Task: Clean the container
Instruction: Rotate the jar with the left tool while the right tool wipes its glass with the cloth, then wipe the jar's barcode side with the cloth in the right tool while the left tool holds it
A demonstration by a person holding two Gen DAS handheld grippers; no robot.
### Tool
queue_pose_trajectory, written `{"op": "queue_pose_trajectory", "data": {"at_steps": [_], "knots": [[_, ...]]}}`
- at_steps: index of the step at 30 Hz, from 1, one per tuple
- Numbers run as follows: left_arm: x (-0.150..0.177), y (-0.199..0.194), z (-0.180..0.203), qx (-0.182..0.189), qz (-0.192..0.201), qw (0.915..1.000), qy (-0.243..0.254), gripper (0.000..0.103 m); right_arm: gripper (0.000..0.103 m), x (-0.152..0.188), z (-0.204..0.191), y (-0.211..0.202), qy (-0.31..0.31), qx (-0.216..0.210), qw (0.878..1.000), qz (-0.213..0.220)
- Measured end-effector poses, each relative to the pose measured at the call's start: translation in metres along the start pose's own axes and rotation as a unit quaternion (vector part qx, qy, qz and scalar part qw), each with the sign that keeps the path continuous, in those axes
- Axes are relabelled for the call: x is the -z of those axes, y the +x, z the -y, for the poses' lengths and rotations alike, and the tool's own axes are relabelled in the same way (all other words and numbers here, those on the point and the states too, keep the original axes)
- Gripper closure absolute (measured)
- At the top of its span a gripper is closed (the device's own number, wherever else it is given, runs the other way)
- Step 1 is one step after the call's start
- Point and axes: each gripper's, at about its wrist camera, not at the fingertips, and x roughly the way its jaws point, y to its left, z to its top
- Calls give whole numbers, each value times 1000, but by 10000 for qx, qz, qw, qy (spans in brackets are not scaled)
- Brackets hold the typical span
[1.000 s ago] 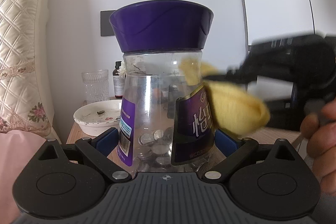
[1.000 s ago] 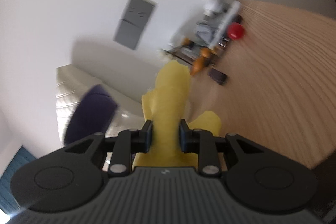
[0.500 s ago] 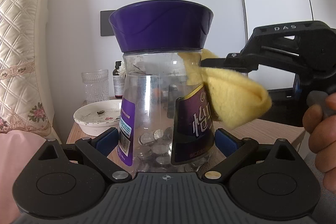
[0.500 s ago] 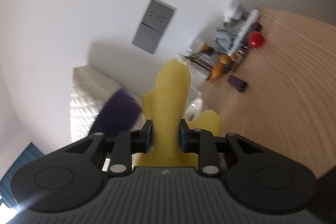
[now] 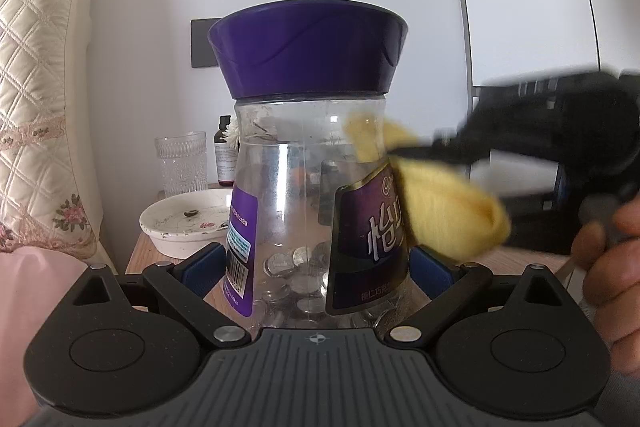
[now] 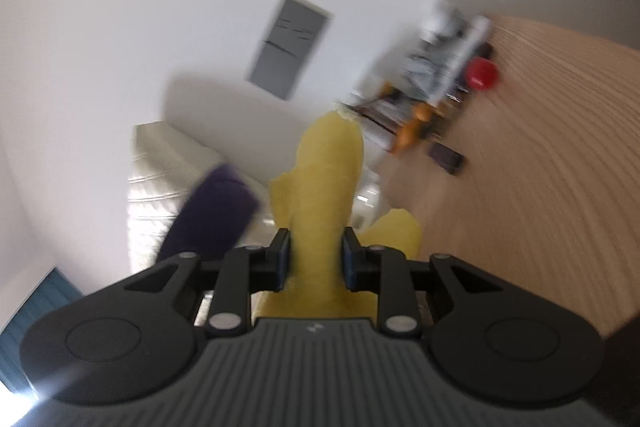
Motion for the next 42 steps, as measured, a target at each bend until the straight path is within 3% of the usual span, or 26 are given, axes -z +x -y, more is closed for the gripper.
{"op": "queue_pose_trajectory", "data": {"at_steps": [3,8,12,15,25,42], "knots": [[-3,-4,-13,284,-27,9994,-203,3,75,0,8,-1,129,221,9997,-51],[-8,-16,-36,727,108,9969,-278,1,75,4,-2,-6,-208,169,9996,53],[-9,-16,-51,740,204,9968,-245,0,75,6,-2,-10,-223,229,9994,107],[-7,-14,-51,1012,238,9942,-257,0,75,8,-4,-14,-272,266,9992,155],[-5,29,-52,1296,148,9903,-487,0,76,19,-1,-18,-267,274,9992,108],[-6,30,-31,654,115,9950,-739,0,76,10,6,11,-360,195,9991,70]]}}
